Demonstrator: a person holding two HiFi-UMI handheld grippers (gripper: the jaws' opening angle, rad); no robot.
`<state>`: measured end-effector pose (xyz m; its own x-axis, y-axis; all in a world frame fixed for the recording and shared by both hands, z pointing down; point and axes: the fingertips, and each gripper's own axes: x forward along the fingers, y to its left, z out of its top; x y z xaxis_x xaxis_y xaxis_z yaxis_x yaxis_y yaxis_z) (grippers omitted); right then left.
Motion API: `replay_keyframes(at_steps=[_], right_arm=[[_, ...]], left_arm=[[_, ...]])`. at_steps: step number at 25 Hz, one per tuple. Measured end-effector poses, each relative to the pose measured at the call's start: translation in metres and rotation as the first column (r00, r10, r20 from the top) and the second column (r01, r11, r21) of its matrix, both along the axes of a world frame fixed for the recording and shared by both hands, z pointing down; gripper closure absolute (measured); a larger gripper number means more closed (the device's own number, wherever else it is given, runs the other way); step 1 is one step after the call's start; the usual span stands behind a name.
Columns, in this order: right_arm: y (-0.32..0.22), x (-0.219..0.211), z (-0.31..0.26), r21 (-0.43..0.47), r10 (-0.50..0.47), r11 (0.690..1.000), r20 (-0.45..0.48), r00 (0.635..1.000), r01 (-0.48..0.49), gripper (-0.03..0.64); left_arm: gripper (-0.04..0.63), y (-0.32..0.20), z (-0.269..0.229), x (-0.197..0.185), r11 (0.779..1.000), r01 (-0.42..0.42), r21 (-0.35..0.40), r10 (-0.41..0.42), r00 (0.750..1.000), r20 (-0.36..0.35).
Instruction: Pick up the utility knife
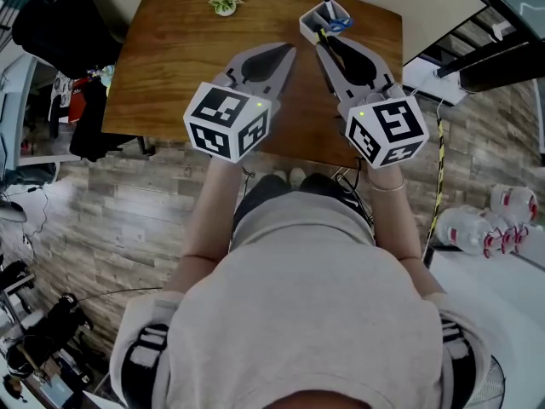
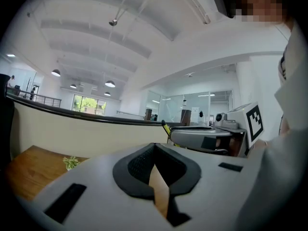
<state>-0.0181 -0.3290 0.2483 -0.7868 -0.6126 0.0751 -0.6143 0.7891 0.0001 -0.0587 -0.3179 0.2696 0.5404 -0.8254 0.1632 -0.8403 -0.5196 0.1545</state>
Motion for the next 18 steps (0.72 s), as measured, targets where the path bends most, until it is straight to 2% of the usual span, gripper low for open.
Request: replay_keyframes(at_steps=[6,14,18], right_arm=[[0.012,0.011,-0.011,0.016,-0.007,1.0,0.152,0.988,0.004,0.54],[0.027,0.023,0.001,0.002,-0.016,1.0,0.236,0.972,0.016,0.54],[0.03,0.028,0.011,-0.026,-0.003,1.0,0.228,0.974,0.009,0.54]], left_arm=[[0.583,0.014,0.007,0.015,0.998,-0.063,0.01,0.063,0.998,-0.014],[0.583,0.024,0.021,0.026,0.997,-0.072,-0.013,0.071,0.997,-0.034],[0.583,0.028,0.025,0.031,0.997,-0.075,-0.019,0.074,0.997,-0.027]])
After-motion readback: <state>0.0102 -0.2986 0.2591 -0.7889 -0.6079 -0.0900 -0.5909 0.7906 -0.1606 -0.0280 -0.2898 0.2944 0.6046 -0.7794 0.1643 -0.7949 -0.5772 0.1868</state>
